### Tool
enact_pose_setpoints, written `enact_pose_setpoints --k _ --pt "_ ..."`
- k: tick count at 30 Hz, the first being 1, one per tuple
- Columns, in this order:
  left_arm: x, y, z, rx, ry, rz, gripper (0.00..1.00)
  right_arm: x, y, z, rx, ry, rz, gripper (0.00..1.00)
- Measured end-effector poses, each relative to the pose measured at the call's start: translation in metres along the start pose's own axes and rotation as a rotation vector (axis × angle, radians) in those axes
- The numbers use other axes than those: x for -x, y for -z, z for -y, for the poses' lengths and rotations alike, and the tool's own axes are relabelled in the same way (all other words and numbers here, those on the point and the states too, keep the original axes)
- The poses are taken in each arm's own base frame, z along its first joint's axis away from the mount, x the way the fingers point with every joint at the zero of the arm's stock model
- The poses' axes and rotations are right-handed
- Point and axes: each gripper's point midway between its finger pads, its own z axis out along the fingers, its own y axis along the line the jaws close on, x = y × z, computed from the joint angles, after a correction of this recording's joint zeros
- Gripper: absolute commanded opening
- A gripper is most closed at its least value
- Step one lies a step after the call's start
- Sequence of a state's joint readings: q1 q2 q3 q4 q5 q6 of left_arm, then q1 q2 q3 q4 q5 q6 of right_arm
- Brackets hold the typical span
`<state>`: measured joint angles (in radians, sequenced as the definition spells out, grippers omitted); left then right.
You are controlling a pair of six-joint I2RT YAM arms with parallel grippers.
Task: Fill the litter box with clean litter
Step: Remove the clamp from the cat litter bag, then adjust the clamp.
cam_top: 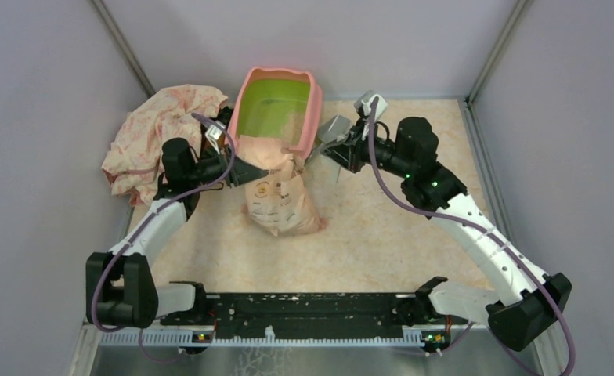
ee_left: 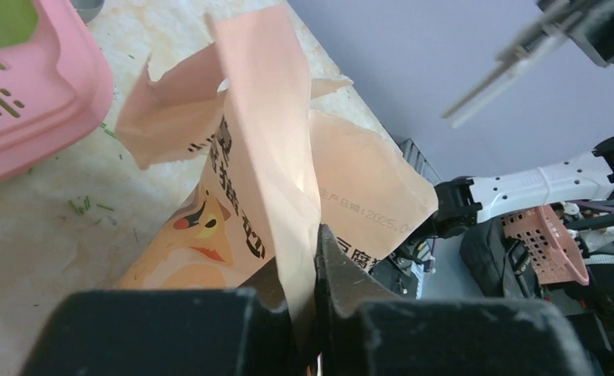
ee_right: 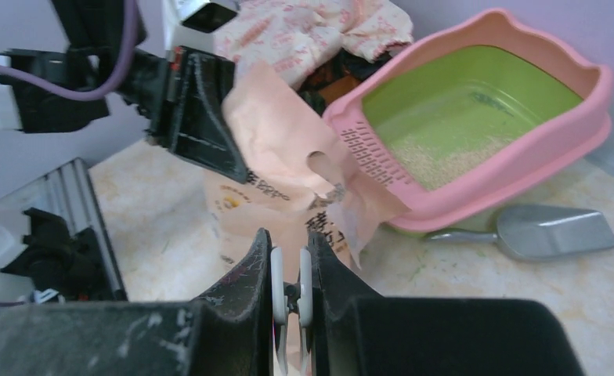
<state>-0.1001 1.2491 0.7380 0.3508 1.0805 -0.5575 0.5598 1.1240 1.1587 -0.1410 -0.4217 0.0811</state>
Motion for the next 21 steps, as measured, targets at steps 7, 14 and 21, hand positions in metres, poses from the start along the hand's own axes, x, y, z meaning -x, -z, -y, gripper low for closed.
enact_pose_setpoints --k 7,14,21 --pt "0.017 0.001 -0.01 0.037 -0.012 0.033 0.46 0.002 0.011 -0.037 0.16 -0.113 0.053 0.0" --pt "0.023 0.007 -0.014 0.068 -0.018 0.051 0.55 -0.012 0.01 -0.07 0.285 -0.194 0.022 0.0" --pt "0.035 0.021 -0.009 0.127 -0.056 0.101 0.73 -0.008 0.002 -0.078 0.325 -0.225 0.025 0.0"
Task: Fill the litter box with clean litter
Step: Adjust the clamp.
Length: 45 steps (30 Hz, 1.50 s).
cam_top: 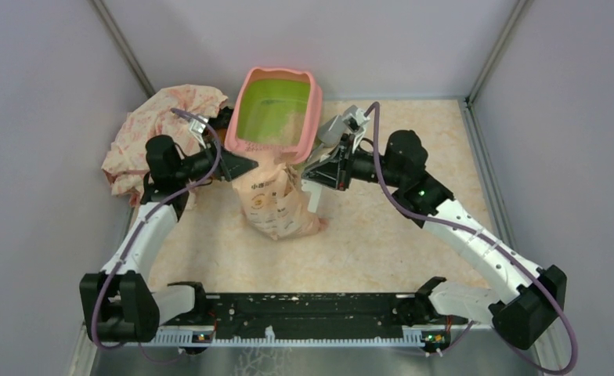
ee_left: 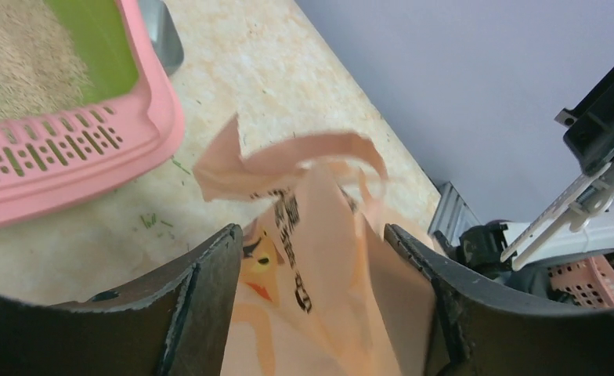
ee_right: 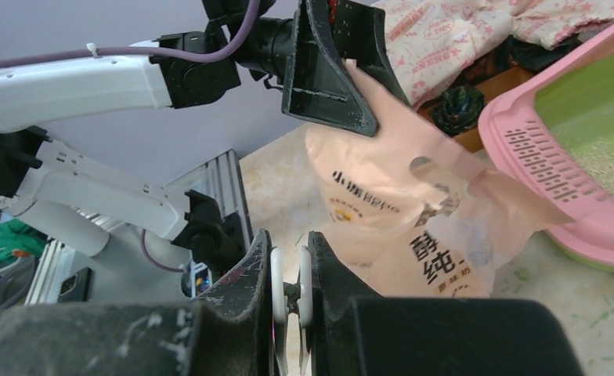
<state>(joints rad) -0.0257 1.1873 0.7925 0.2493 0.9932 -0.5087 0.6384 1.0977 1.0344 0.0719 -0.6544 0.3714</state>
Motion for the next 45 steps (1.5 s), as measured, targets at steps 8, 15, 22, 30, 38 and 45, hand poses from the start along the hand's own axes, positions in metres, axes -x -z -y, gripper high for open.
enact_pose_setpoints --k 8,15,22,30,38,45 --pt "0.018 0.009 0.016 0.015 -0.067 0.054 0.43 -0.02 -0.037 -0.031 0.111 -0.044 -0.074 0.0" --pt "-0.001 0.007 0.007 0.006 -0.03 0.024 0.38 -0.119 -0.083 -0.112 0.291 -0.102 -0.316 0.0" --pt "-0.001 0.008 0.006 0.016 -0.032 0.027 0.48 -0.164 -0.101 -0.115 0.233 -0.037 -0.395 0.0" --pt "0.053 0.028 0.039 0.113 -0.162 0.143 0.64 -0.2 -0.134 -0.052 0.092 0.01 -0.452 0.0" --pt "0.065 0.074 0.11 0.127 -0.281 0.295 0.45 -0.18 -0.131 0.001 0.025 -0.015 -0.412 0.0" --pt "0.027 0.088 0.12 0.101 -0.237 0.303 0.39 -0.161 -0.132 -0.004 0.094 -0.032 -0.378 0.0"
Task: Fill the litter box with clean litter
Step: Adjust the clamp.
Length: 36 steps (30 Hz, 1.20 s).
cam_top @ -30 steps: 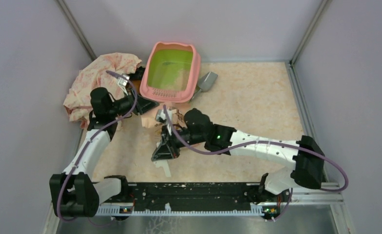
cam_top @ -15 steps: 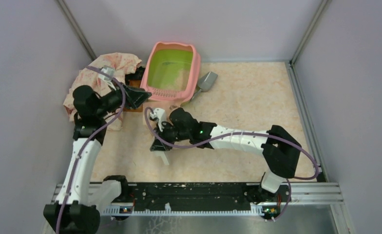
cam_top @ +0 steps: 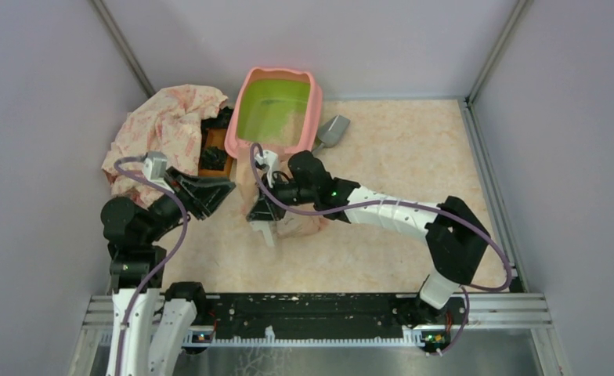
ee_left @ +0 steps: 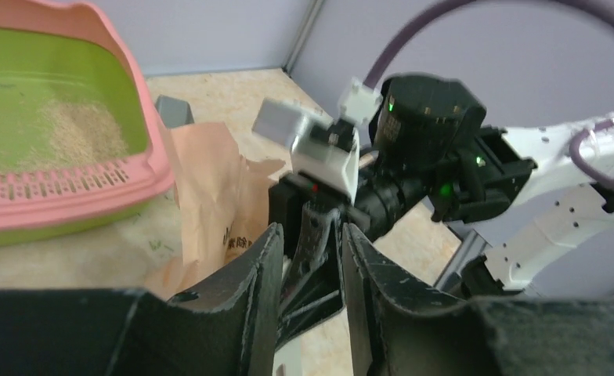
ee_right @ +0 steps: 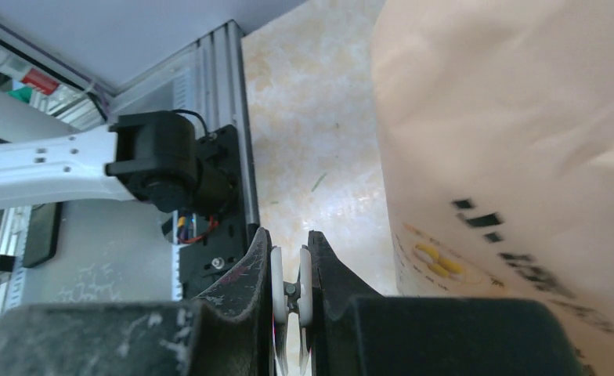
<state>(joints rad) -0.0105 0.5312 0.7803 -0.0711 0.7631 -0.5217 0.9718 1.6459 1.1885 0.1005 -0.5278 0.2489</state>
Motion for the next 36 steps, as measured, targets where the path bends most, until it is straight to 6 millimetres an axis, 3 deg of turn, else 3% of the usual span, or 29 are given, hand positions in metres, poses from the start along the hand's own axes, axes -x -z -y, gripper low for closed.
enact_pose_setpoints --k 6,12,24,27,36 --pt "-0.04 0.017 0.005 -0.03 0.08 -0.033 0.34 0.019 0.007 -0.017 0.058 0.005 0.049 0.0" --pt "-0.067 0.024 0.003 -0.04 0.138 -0.067 0.34 0.027 0.011 -0.01 0.05 -0.005 0.072 0.0" --pt "-0.093 0.035 0.014 -0.092 0.179 -0.099 0.35 0.051 0.021 0.003 0.043 -0.02 0.137 0.0" --pt "-0.105 0.039 0.012 -0.096 0.203 -0.103 0.4 0.064 0.023 0.002 0.053 -0.015 0.178 0.0" --pt "-0.132 0.041 0.0 -0.08 0.267 -0.124 0.41 0.095 0.027 -0.008 0.097 -0.016 0.296 0.0"
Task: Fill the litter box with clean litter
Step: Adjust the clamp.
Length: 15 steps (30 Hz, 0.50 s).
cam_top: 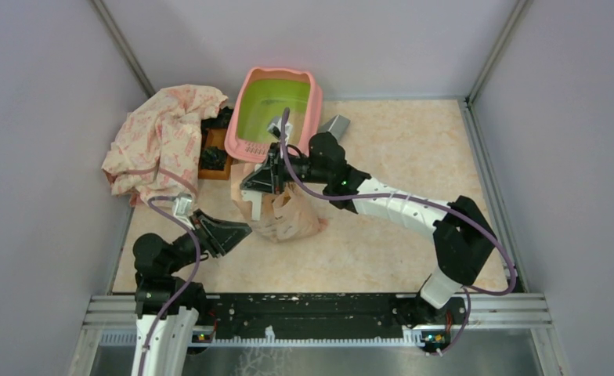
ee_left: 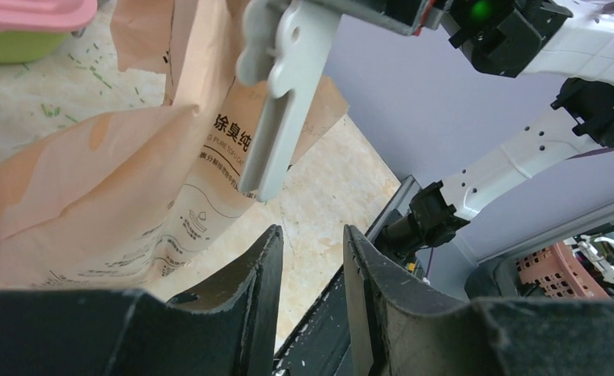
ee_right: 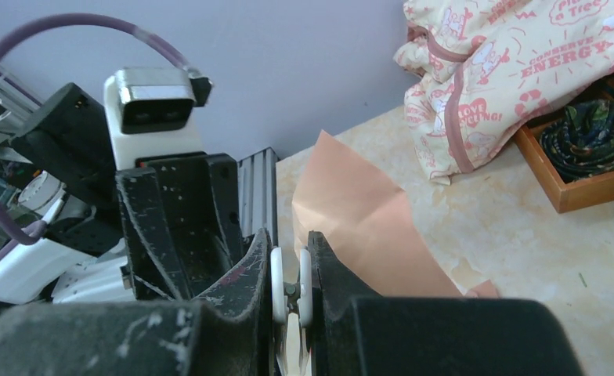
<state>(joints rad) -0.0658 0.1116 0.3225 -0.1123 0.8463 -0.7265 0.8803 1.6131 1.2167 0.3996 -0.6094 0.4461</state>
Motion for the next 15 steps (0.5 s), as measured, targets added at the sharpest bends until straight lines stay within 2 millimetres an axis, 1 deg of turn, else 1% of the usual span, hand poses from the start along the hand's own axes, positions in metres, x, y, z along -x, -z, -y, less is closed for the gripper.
enact_pose_setpoints --k 4,8,11,13,15 --pt "-0.004 -0.001 -0.004 0.006 0.025 -0.006 0.41 0.004 0.0 -0.003 0.014 0.0 0.023 0.0" --pt "-0.002 -0.001 -0.003 0.002 0.026 -0.002 0.41 0.005 0.0 -0.004 0.017 -0.002 0.031 0.0" --pt "-0.001 -0.001 -0.002 -0.003 0.024 0.002 0.44 0.008 0.003 -0.007 0.02 0.004 0.045 0.0" --pt "0.0 -0.001 0.0 -0.01 0.025 0.005 0.46 0.012 0.008 -0.012 0.02 0.006 0.061 0.0" --pt "0.002 -0.001 0.003 -0.022 0.023 0.011 0.48 0.022 0.013 -0.019 0.025 0.01 0.09 0.0"
